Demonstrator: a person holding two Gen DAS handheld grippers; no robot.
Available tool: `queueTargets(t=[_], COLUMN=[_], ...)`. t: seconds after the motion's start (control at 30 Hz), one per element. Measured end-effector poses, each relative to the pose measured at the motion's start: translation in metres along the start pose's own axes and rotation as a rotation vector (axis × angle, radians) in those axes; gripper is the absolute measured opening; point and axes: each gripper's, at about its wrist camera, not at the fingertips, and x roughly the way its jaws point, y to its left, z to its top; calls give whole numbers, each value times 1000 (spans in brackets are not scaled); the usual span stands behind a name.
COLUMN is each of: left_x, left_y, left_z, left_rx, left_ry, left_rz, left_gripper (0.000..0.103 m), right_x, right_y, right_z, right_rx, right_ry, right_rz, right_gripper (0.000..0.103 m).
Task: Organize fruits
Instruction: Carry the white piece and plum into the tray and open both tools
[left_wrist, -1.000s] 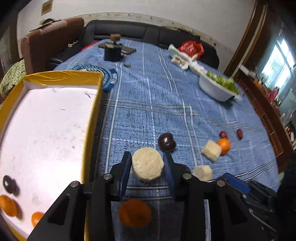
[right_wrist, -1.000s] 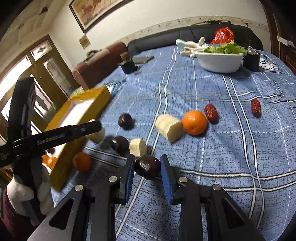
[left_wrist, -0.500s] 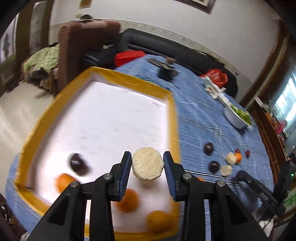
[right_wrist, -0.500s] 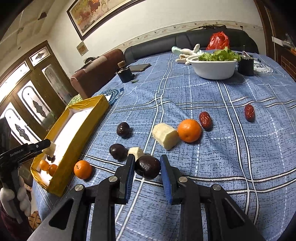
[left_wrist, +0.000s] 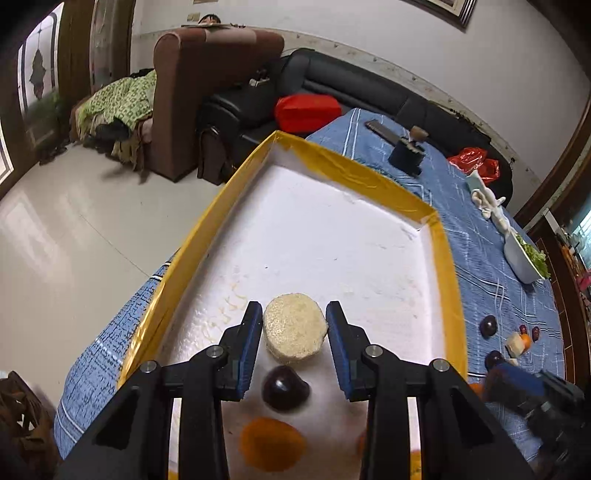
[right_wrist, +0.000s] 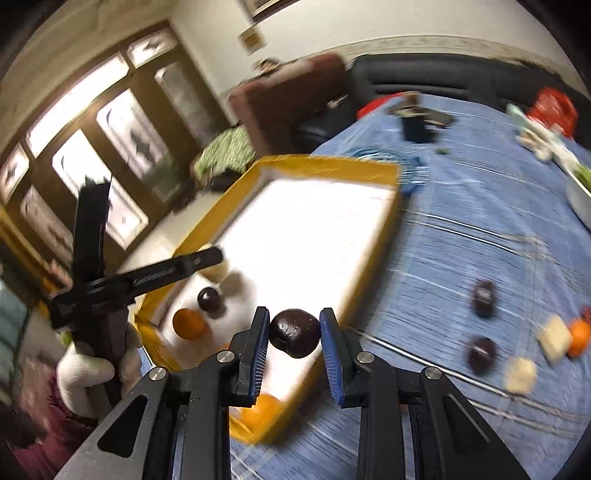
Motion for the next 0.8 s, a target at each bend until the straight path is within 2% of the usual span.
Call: queueTargets(t=[0.2, 0.43, 0.6, 0.7, 0.73, 0.8], left_x=[5, -6, -26, -43, -48, -58], left_y=[15, 20, 14, 10, 8, 4], left_z=[-2, -3, -8, -14, -16, -21], left_rx=[-34, -42, -26, -16, -15, -13], left_ry=[11, -20, -63, -115, -129, -150], left_rz=[-39, -62, -58, -53, -44, -36], left_gripper=[35, 36, 52, 63, 68, 70], right_x=[46, 59, 49, 34, 28, 17], right_y=[19, 29, 36, 40, 41, 45], right_z=[2, -2, -6, -8, -8, -8], right_rx=[-30, -56, -68, -71, -76, -93], right_ry=[68, 73, 51, 15, -2, -33], right_rz=[-14, -53, -82, -85, -89, -101], right_gripper=[31, 33, 34, 50, 52, 53])
